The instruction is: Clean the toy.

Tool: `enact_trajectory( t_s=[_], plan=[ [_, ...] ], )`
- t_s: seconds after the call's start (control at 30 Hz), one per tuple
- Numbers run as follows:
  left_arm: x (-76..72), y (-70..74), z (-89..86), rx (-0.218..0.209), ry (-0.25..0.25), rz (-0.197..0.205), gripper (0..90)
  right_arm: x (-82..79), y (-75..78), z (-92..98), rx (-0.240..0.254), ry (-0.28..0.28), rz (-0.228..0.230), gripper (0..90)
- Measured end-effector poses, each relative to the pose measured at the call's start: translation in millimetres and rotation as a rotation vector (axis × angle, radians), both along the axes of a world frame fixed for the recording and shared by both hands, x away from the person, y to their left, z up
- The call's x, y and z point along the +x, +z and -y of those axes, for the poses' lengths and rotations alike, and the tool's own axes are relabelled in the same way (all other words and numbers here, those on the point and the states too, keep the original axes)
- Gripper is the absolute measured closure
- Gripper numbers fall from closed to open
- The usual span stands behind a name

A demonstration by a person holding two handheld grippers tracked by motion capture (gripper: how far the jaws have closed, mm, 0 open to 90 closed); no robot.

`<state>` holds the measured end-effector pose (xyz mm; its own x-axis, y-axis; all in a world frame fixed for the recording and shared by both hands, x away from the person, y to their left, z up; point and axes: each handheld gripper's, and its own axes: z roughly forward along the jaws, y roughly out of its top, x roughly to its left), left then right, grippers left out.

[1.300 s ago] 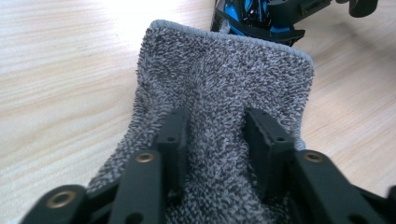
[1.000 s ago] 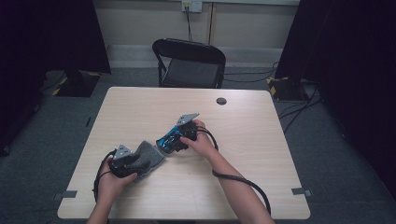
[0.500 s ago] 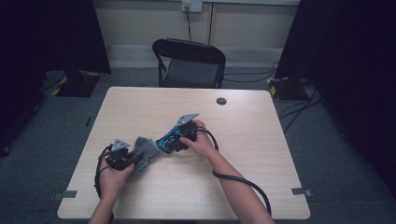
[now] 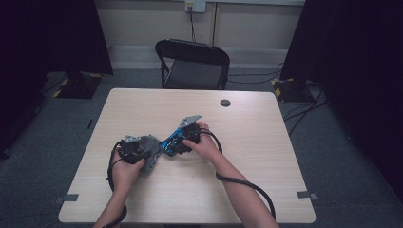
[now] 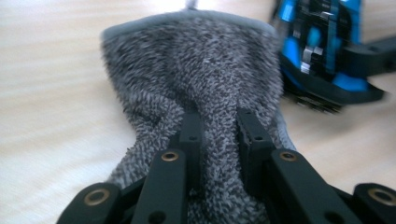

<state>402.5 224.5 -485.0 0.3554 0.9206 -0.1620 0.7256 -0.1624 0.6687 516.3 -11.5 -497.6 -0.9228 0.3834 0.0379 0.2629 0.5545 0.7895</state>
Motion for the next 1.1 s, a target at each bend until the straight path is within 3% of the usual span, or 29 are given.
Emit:
enact_trajectory(
  t_s=[0.13,0.37,0.5,0.8,0.87,1.1],
  plan=[
    [-10.3,0.1,3.1,-0.024,-0.058,-0.005,75.6,-0.1,0.7,-0.6,-0.008,-0.001,-0.003,0.5],
    [-20.0,0.4,11.6,-0.083,-0.099,-0.025,76.1,-0.4,0.4,-0.5,-0.005,-0.003,-0.002,0.5],
    [-23.2,0.6,16.5,-0.087,-0.114,-0.029,76.4,-0.3,1.1,-1.1,-0.012,-0.002,-0.005,0.5],
    [-27.2,2.1,16.9,-0.096,-0.102,-0.049,76.8,-1.3,1.5,-2.1,-0.016,-0.001,-0.007,0.5],
    [-26.6,3.0,11.8,-0.085,-0.088,-0.051,76.8,-1.4,1.6,-2.2,-0.017,-0.002,-0.007,0.5],
    [-26.8,1.9,-11.5,-0.123,-0.025,-0.07,76.8,-1.2,2.0,-2.6,-0.021,-0.001,-0.007,0.5]
  ],
)
